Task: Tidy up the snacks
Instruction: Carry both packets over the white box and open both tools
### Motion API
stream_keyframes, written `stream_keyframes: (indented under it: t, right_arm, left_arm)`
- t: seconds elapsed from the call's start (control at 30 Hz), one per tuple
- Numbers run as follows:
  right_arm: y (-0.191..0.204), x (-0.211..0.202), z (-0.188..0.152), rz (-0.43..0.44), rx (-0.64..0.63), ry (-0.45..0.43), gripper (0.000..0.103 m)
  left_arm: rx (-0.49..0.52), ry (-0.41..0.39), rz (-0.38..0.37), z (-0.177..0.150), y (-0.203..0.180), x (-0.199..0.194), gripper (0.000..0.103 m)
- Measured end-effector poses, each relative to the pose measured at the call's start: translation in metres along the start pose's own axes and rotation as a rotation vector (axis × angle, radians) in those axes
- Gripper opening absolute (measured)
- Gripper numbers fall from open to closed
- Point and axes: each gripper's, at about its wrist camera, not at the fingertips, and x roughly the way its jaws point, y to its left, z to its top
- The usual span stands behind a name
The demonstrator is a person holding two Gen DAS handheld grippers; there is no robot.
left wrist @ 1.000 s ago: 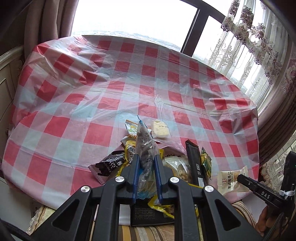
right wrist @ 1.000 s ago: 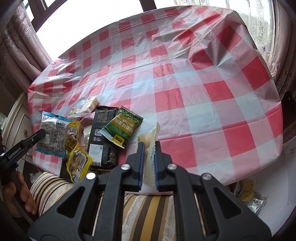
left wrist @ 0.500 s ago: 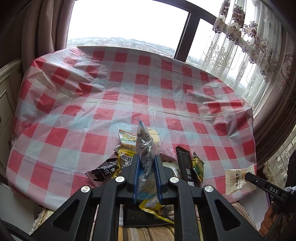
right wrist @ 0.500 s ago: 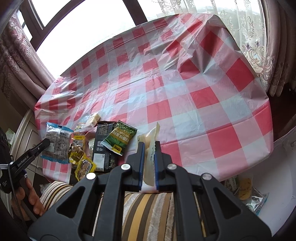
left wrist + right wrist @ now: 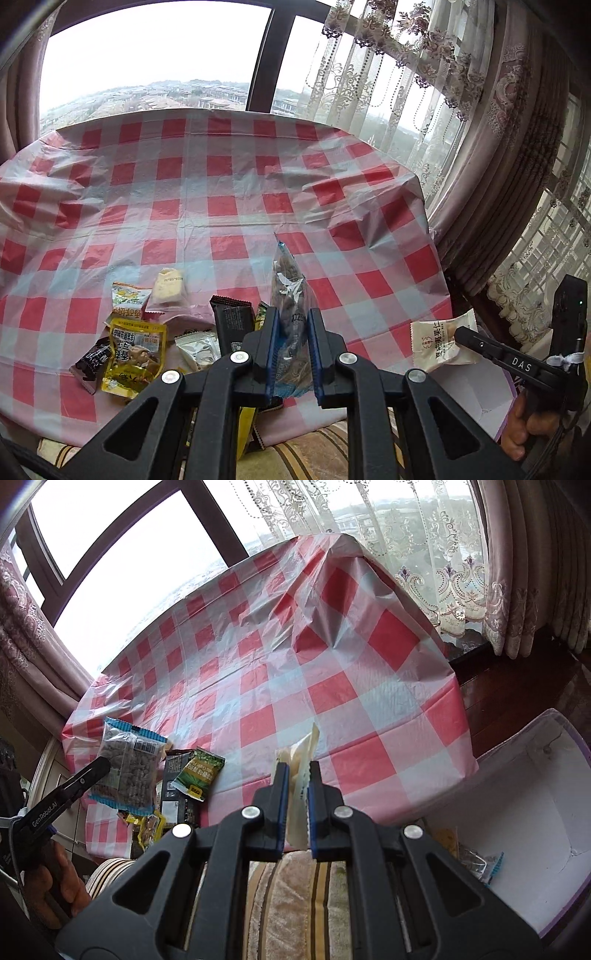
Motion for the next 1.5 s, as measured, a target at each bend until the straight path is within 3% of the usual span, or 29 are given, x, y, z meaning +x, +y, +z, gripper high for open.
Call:
stream_keyframes:
  t: [0.27, 0.37, 0.6, 0.77, 1.0, 1.13, 1.3, 1.43, 1.5]
  right_arm:
    - [-0.06, -0.023, -0.008, -0.071, 0.102, -0.029, 0.012]
    - [-0.083, -0.027, -0.014, -0.096, 0.15, -0.028, 0.012]
    - [-0.136, -0.022, -0.036, -0.177, 0.244, 0.017, 0.012]
    - [-0.164, -0.013, -0.053, -0.202, 0.297, 0.073, 0.012]
    - [-0.179, 0.002, -0.077, -0.216, 0.319, 0.168, 0.013]
    - [-0.184, 0.009, -0.086, -0.225, 0.332, 0.23, 0.017]
    - [-0.185, 0.005, -0.086, -0.229, 0.333, 0.231, 0.022]
    - [-0.177, 0.001, -0.08, -0.224, 0.319, 0.222, 0.053]
    - [-0.17, -0.001, -0.077, -0.22, 0.305, 0.217, 0.054]
  left_arm:
    - [0.162, 0.118, -0.192, -0.008, -0.095, 0.034, 0.016]
    - [0.187, 0.21, -0.275, -0.017, -0.124, 0.053, 0.016]
    - [0.28, 0.435, -0.39, -0.05, -0.182, 0.095, 0.016]
    - [0.312, 0.609, -0.408, -0.074, -0.205, 0.121, 0.016]
    - [0.376, 0.79, -0.365, -0.109, -0.226, 0.143, 0.016]
    - [0.364, 0.815, -0.358, -0.111, -0.223, 0.147, 0.017]
    - [0.35, 0.785, -0.347, -0.106, -0.222, 0.145, 0.019]
    - [0.337, 0.75, -0.343, -0.098, -0.215, 0.141, 0.021]
    - [0.33, 0.727, -0.344, -0.094, -0.21, 0.136, 0.022]
